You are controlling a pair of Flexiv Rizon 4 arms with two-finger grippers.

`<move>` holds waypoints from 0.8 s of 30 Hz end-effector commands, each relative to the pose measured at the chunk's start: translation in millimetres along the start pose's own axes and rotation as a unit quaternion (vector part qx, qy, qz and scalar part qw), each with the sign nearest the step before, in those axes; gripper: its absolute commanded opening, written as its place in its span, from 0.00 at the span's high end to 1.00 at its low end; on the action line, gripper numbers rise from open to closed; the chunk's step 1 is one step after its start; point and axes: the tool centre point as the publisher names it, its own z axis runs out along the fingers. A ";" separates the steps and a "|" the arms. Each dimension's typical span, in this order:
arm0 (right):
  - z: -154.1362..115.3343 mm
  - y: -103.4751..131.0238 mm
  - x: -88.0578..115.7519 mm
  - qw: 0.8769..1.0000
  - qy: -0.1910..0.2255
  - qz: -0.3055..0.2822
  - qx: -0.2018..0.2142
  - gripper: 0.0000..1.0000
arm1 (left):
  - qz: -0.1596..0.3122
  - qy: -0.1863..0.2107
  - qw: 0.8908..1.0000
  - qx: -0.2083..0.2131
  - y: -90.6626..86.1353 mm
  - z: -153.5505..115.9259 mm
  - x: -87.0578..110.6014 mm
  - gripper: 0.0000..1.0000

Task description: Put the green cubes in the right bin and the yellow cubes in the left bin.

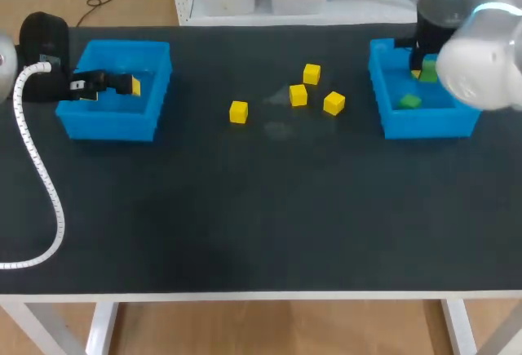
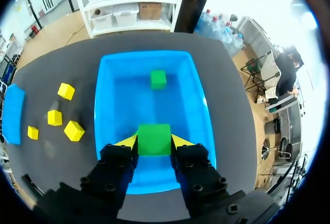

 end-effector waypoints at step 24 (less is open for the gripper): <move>0.2 -0.5 7.3 0.993 -0.115 0.001 -0.006 0.00 | 0.000 -0.001 1.000 0.002 0.9 0.5 0.1 0.00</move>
